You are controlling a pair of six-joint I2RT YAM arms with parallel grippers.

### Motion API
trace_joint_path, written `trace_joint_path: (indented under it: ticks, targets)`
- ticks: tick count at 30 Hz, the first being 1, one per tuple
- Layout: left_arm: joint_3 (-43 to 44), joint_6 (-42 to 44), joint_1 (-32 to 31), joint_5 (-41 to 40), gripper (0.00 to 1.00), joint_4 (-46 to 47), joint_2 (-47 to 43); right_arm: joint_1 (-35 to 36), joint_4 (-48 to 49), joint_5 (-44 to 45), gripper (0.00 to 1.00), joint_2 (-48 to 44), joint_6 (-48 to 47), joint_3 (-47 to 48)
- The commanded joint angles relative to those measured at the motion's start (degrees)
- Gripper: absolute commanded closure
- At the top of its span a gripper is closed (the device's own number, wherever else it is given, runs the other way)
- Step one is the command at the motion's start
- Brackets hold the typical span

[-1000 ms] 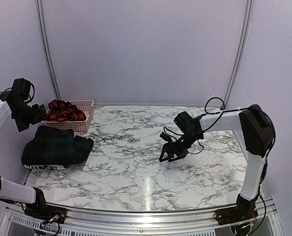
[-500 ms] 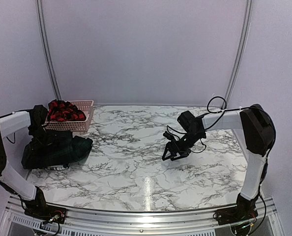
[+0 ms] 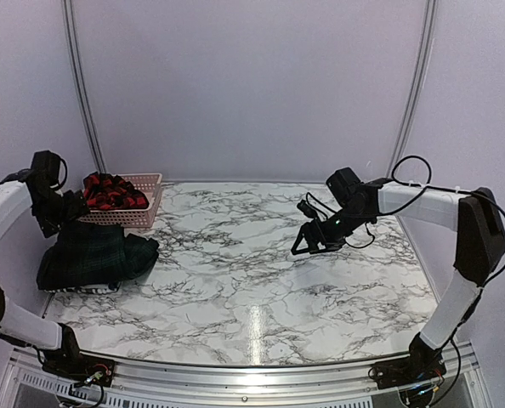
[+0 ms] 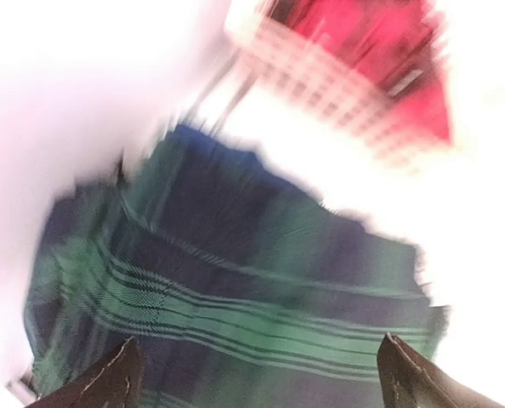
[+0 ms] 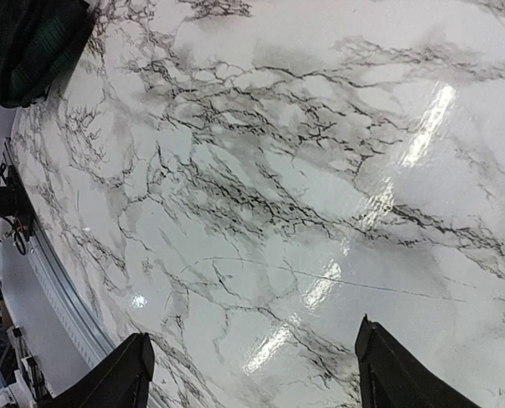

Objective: Fold and stack the mixed laundry pile
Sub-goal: Move the square-folded skirt to the corner of the board, then pick up the crumpled shirt from the bin.

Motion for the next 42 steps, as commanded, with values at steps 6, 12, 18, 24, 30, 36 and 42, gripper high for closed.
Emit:
trace_joint_path:
  ticks: [6,12,18,24,30,36,42]
  targets:
    - [17.28,-1.50,-1.48,6.17,0.01,-0.27,-5.76,-3.41,-0.60,8.40,0.13,-13.86,-0.39,3.99]
    - [31.05,2.66,-2.59,4.46,0.01,-0.19,8.85,-4.84,1.70,14.98,0.02,-20.79,2.36,4.71]
    - [47.68,5.73,-2.66,4.49,0.01,-1.55,26.52,-5.04,4.04,21.42,0.01,-23.98,5.95,5.81]
    - [55.29,7.97,-3.10,1.67,0.01,-4.13,43.00,-5.12,4.95,27.57,0.02,-23.92,7.91,6.78]
    - [58.84,8.82,-3.60,-3.29,0.01,-5.03,54.53,-5.16,1.62,34.59,0.01,-20.28,10.15,10.00]
    - [63.99,8.55,-3.93,-6.94,0.07,-9.01,64.59,-5.16,1.58,38.86,0.02,-18.53,10.33,10.28]
    - [63.79,10.36,-5.08,-6.33,0.60,-9.39,67.77,-5.12,1.37,40.05,0.01,-17.85,10.05,10.18]
